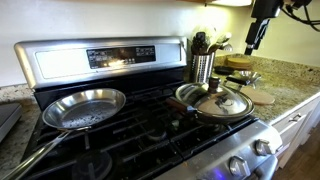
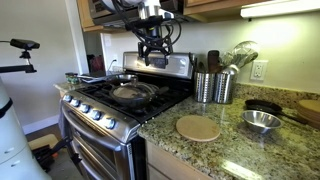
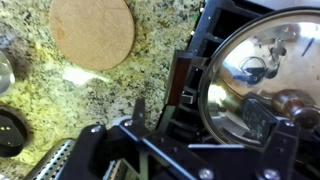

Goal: Uncover the pan

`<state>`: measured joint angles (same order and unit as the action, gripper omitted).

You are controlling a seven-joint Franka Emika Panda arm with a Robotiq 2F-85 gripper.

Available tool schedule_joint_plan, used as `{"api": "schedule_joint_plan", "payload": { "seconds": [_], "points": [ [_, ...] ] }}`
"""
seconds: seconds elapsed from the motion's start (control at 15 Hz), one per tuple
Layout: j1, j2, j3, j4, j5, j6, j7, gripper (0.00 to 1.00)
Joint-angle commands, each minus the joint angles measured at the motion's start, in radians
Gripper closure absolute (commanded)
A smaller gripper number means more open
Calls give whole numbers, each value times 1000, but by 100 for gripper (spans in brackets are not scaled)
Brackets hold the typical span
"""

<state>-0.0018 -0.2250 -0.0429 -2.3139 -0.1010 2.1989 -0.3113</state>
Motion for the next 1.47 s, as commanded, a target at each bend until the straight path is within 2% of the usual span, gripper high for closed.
{"api": "schedule_joint_plan", "payload": {
  "seconds": [0.0,0.07,0.13,0.47,1.0,1.4],
  "points": [
    [33,-22,23,-64,53,98,30,0],
    [39,-18,27,-68,58,107,24,0],
    [29,0,22,-30,41,60,12,0],
    [30,1,25,-32,42,61,12,0],
    [81,60,68,-40,138,206,38,0],
    [109,147,98,-15,218,217,8,0]
  ]
}}
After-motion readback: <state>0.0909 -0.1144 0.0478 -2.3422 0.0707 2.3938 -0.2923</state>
